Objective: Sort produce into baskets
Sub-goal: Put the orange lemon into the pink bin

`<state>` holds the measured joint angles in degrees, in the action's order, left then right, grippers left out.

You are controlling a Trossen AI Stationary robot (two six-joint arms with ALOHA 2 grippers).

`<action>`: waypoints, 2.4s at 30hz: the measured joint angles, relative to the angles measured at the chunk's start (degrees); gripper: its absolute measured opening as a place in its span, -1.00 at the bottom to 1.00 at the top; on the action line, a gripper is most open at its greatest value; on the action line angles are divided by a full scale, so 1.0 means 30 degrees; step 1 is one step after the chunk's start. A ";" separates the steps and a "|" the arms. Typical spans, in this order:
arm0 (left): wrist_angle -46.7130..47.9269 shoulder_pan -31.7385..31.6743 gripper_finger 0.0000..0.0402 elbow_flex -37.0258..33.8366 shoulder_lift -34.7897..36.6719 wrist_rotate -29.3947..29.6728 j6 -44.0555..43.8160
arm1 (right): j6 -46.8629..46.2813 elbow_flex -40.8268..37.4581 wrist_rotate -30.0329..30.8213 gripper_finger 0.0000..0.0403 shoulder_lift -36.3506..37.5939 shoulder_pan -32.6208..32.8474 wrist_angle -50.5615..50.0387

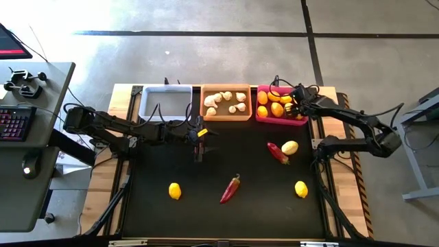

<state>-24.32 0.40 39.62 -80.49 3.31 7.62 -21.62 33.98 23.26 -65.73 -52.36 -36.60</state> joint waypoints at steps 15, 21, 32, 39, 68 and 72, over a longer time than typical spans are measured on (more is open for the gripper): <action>0.0000 -0.0291 0.23 0.0000 0.0000 0.0351 0.0036 | 0.1046 0.1849 0.0244 0.06 0.3293 0.3065 -0.1973; 0.0007 -0.0379 0.23 0.0000 0.0000 0.0351 0.0007 | -0.0192 0.2069 -0.0702 -0.33 0.4758 0.7951 -0.3066; 0.0051 -0.0383 0.23 0.0000 0.0007 0.0343 -0.0003 | -0.4441 0.2062 -0.5616 -0.97 0.4850 1.6492 -0.4670; 0.0198 -0.0423 0.23 0.0000 0.0007 0.0341 0.0007 | -1.0678 0.2055 -0.7122 -0.99 0.4769 2.3011 -0.6927; 0.0255 -0.0430 0.23 0.0000 0.0007 0.0336 -0.0022 | -2.4268 0.2047 -1.0849 -0.91 0.1010 3.2713 -0.6608; 0.0255 -0.0430 0.23 0.0000 0.0007 0.0336 -0.0022 | -2.4172 0.2074 -1.0990 -0.69 0.1010 3.2691 -0.6461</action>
<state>-23.55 -0.89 39.62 -80.47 4.32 7.55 -94.13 40.20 -9.72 -62.70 45.71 -55.98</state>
